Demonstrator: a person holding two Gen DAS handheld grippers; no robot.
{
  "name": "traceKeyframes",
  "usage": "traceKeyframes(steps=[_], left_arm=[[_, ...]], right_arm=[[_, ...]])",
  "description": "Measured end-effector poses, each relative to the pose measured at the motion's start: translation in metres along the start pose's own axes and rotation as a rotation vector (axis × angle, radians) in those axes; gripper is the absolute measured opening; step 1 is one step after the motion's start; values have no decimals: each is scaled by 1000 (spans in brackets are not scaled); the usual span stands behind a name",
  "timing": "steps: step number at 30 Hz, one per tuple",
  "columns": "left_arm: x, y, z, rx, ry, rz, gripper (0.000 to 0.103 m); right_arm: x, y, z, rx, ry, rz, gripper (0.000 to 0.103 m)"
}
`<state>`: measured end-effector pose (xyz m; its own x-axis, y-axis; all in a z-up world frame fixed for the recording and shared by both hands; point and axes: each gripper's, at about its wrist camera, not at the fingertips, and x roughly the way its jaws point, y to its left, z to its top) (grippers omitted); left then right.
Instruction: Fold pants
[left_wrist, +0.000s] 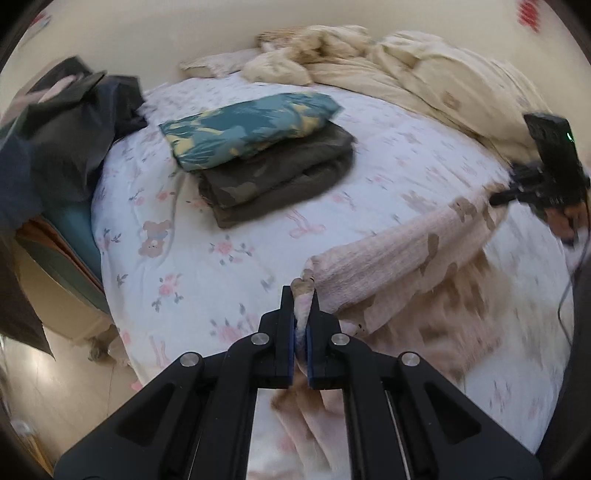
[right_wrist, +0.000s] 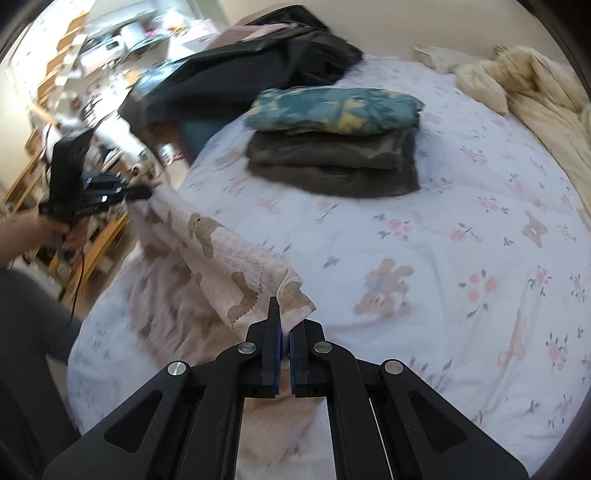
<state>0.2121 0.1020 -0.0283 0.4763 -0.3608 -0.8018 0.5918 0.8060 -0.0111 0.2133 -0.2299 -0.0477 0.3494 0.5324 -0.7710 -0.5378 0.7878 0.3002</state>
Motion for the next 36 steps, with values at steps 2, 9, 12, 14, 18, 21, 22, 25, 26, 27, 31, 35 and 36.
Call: traceKeyframes(steps=[2,9,12,14,18,21,22,25,26,27,31,35,36], left_arm=[[-7,-17,-11,82,16,11,3],[-14,-60,-52,245,70,-11,5],[-9,-72,-70,292,119,-14,6],[-4,-76,-81,297,177,-22,7],[6,-70,-94,263,357,-3,36],[-18,-54,-90,181,319,-50,36],[-27,-47,-84,121,289,-59,36],[-45,-31,-58,-123,174,-86,36],[-42,-33,-48,-186,161,-64,36],[-35,-38,-40,-243,163,-50,36],[12,-73,-41,-368,259,7,36],[53,-94,-68,-323,367,97,36],[56,-90,-74,-334,386,105,37]], right_arm=[[-4,11,-11,-36,17,-6,1],[-8,41,-61,-140,68,-41,1],[-3,54,-78,-198,119,-45,2],[2,61,-88,-228,166,-60,8],[9,63,-104,-217,311,-69,26],[-7,50,-104,-140,331,-69,38],[-17,47,-100,-112,303,-61,38],[-37,38,-82,14,184,-104,38],[-37,37,-74,82,146,-96,35],[-34,39,-70,112,126,-109,35],[-4,54,-55,200,100,-135,33],[42,63,-63,238,178,-176,30],[52,62,-69,221,227,-227,30]])
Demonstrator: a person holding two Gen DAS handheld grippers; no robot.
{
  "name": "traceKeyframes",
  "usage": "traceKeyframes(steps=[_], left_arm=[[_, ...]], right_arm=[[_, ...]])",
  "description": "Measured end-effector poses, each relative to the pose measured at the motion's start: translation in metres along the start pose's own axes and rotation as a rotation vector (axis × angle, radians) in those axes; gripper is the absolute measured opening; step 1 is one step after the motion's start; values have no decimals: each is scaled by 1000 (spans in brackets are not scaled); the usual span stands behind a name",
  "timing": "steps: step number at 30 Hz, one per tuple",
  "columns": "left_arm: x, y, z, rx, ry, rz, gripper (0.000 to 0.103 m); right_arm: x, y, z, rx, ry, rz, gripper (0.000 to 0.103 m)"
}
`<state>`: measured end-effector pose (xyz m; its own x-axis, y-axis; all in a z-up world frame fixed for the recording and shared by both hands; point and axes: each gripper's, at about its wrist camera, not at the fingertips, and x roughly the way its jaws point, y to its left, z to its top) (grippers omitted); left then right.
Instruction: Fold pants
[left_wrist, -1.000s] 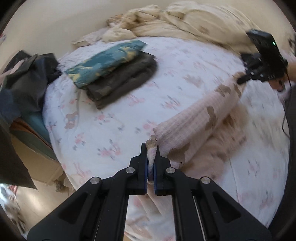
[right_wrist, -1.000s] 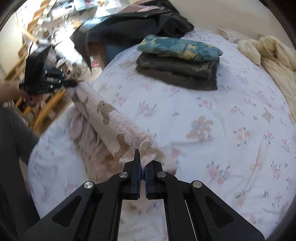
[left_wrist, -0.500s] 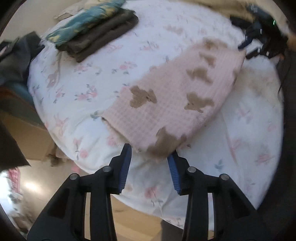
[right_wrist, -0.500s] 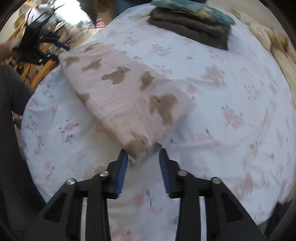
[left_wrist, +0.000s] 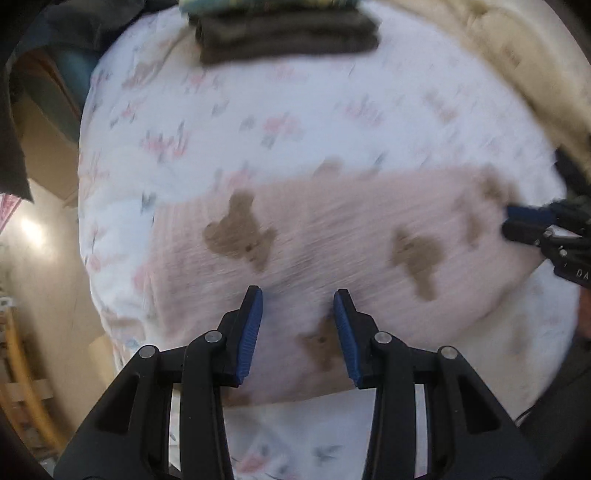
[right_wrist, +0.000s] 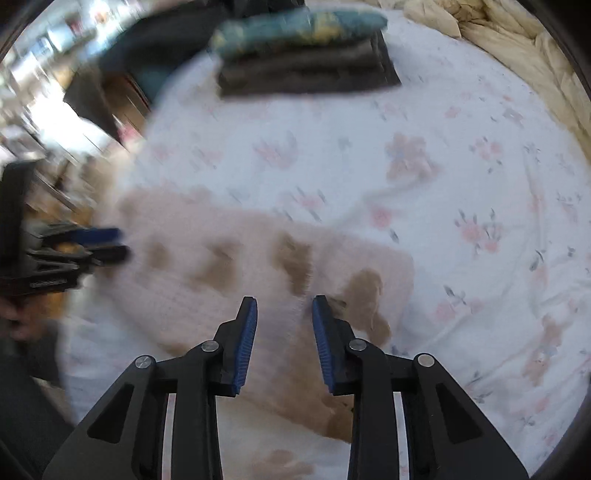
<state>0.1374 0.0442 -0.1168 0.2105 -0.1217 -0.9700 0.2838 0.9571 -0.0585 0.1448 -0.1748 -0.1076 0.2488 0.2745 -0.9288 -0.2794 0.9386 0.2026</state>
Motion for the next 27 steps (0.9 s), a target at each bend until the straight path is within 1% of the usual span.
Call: traceKeyframes(steps=[1,2,3,6,7,9,10,11,13,14,15,16,18,19,20,22,24,25,26,27], left_arm=[[3,7,-2,-12,16,21,38],[4,13,-4,-18,34,53,38],[3,23,-5,-33,48,83,38],[-4,45,-6,-109,49,136,37],[-9,51,-5,-144,33,135,36],[-25,58,-1,-224,-35,62,36],[-31,59,0,-247,-66,38,39],[-38,59,3,-268,-106,11,43],[-50,59,3,-304,-190,4,54],[-55,56,4,-314,-240,-9,57],[-57,49,7,-299,-264,-15,57],[-54,46,8,-282,-269,-19,57],[-43,25,13,-220,-263,-5,57],[-39,19,16,-214,-255,8,57],[-28,10,17,-221,-240,18,57],[-17,1,17,-261,-248,20,52],[-9,-6,15,-290,-269,17,52],[-4,-7,17,-291,-269,28,52],[2,-10,18,-286,-260,50,52],[8,-10,18,-274,-248,69,52]], right_arm=[[8,-3,-3,-2,38,-39,30],[20,-14,-10,20,109,-121,30],[20,-23,-14,48,122,-145,31],[4,-47,-20,137,124,-122,31],[-3,-50,-20,150,108,-116,31],[-20,-53,-17,175,41,-101,34],[-30,-54,-13,204,-17,-67,36],[-35,-54,-11,226,-52,-37,37],[-41,-52,-3,254,-118,28,41],[-41,-49,0,250,-141,29,41],[-41,-43,5,228,-171,15,41],[-40,-36,10,203,-191,5,40],[-38,-18,26,127,-218,4,28],[-34,-10,31,115,-217,26,17],[-32,-9,36,114,-212,48,11],[-17,2,39,107,-207,59,11],[0,7,38,106,-189,56,11],[12,8,36,106,-164,33,11],[17,8,32,109,-148,17,7],[23,6,28,111,-134,-3,7]])
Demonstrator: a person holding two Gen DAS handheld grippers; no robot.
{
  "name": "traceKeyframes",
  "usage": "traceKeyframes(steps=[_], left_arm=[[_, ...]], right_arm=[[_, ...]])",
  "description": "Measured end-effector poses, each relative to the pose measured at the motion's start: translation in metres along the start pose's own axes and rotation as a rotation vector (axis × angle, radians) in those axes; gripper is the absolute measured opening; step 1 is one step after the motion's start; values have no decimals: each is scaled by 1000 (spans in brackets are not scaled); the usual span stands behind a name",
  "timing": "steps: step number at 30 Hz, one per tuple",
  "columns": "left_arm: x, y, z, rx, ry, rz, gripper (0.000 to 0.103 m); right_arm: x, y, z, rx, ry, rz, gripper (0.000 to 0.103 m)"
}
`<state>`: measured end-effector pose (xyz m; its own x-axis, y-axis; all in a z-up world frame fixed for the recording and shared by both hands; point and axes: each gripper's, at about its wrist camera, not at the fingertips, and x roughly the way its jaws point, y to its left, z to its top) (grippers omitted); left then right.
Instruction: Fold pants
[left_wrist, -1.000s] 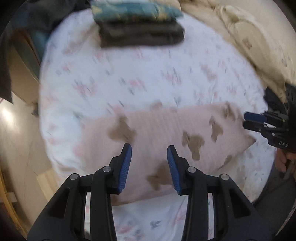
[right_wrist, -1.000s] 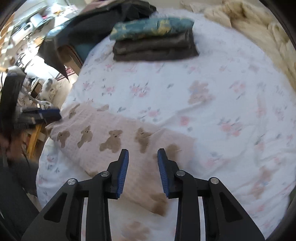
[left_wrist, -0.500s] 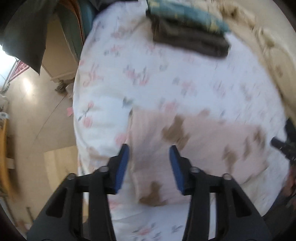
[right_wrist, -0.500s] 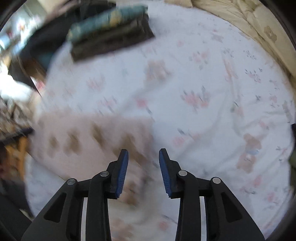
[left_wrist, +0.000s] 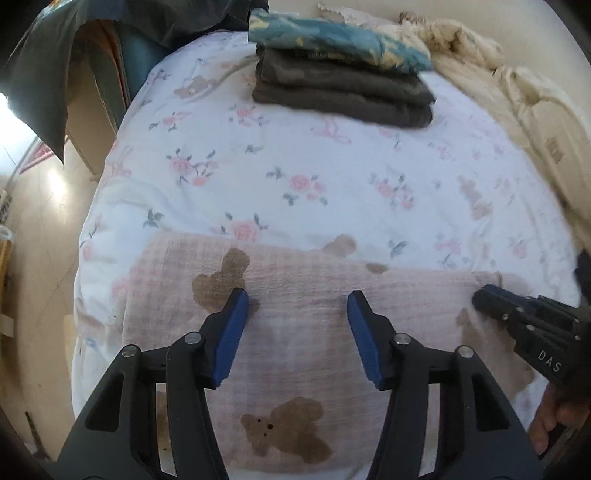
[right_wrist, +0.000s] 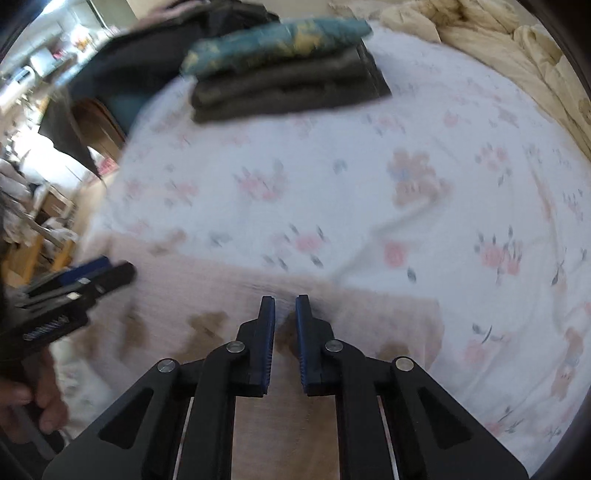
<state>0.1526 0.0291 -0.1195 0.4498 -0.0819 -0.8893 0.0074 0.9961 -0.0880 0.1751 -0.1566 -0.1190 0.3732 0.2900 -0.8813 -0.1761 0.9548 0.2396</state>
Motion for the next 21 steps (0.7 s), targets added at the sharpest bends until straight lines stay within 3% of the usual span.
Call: traceKeyframes(steps=[2,6,14,17,19,20,21], left_arm=[[7,4,1,20,11,43,52],[4,41,7,-84,8,105,54],[-14,91,11,-192,36,153,54],[-26,108,15,-249,45,108,56],[-32,118,17,-277,49,71,68],[-36,124,18,-295,39,49,73],[-39,129,18,-313,32,34,83]], right_arm=[[4,-8,-4,9,15,-21,5],[-4,-26,-4,65,18,-32,3],[-30,-46,-11,111,17,-83,0],[-52,-58,-9,167,-3,-24,7],[-63,-67,-6,192,-6,65,11],[-68,-72,-6,199,-9,96,17],[-70,-76,-6,210,-7,127,33]])
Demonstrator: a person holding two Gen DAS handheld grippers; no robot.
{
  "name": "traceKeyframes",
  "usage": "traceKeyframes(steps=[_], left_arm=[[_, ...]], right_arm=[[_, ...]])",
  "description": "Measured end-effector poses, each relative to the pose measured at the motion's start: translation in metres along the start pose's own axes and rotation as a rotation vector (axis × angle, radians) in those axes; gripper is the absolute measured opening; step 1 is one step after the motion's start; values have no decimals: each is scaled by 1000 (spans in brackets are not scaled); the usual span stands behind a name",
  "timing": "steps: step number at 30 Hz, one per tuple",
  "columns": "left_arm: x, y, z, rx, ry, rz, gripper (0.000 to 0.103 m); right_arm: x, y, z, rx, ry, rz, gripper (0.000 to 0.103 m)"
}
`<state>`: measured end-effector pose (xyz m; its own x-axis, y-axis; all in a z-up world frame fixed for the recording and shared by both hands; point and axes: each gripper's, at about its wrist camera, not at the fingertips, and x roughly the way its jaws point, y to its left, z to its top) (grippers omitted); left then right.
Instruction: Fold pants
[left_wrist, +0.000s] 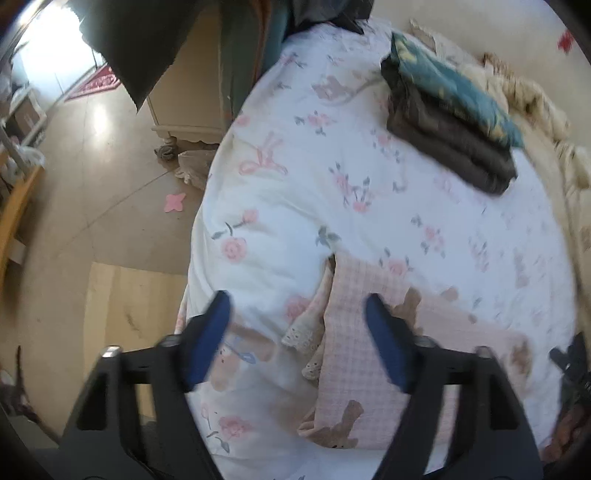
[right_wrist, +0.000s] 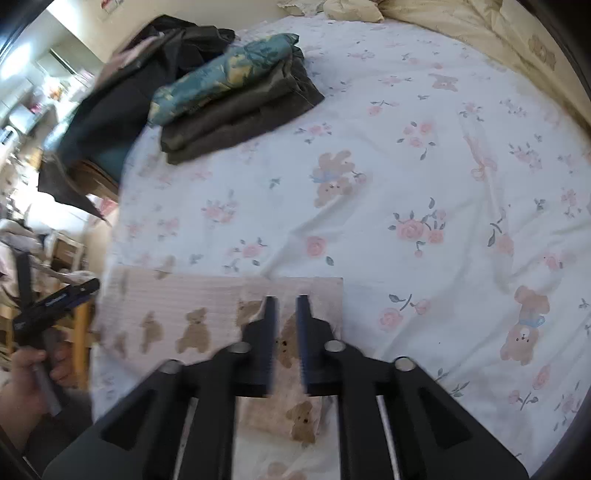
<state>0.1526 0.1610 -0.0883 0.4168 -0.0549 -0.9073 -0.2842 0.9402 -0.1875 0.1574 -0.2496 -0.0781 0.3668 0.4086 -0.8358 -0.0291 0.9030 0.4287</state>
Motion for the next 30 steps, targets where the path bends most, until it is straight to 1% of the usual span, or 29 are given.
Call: traceKeyframes(steps=[1,2,3,5,8,10,11,14,16,18,19,21,22,23,25,26,27,28,29,30], left_arm=[[0,4,1,-16,5,-14,89],[2,7,2,-32,19,-38,90],[5,8,2,-39,32,-59,90],[18,10,0,-49,86,-110,90],[31,6,-2,-50,116,-129,90],[36,0,-2,-18,122,-132,90],[38,-6,-1,17,119,-132,90],[44,-19,0,90,118,-119,89],[47,-23,1,114,114,-120,89],[46,-25,3,124,110,-111,88],[40,-30,4,148,86,-99,85],[29,-39,5,217,35,-90,84],[27,-43,5,245,23,-87,84],[29,-46,5,263,30,-91,84],[41,-49,4,281,79,-91,84],[51,-50,2,288,118,-89,84],[58,-50,0,304,141,-77,84],[63,-53,-3,342,151,-57,84],[65,-56,-4,383,144,-44,84],[65,-57,-5,395,137,-40,84]], right_arm=[[0,-3,1,17,6,26,60],[1,-10,2,53,12,63,67],[2,-13,3,78,10,80,67],[11,-22,4,126,19,93,67],[29,-31,4,179,53,75,67],[41,-33,2,194,88,78,67],[48,-32,0,187,105,69,67],[59,-27,-3,149,135,41,67],[62,-24,-4,124,144,27,67],[64,-25,-3,117,149,32,67],[64,-26,-2,123,151,37,67],[63,-27,-2,134,144,44,67],[63,-27,-2,139,142,46,67],[63,-27,-2,139,143,43,67],[65,-26,-2,135,146,34,67],[67,-25,-2,129,148,25,67],[68,-25,-2,123,150,20,67],[68,-26,-3,117,152,16,67],[69,-25,-3,109,153,13,67],[69,-23,-4,97,155,10,67]])
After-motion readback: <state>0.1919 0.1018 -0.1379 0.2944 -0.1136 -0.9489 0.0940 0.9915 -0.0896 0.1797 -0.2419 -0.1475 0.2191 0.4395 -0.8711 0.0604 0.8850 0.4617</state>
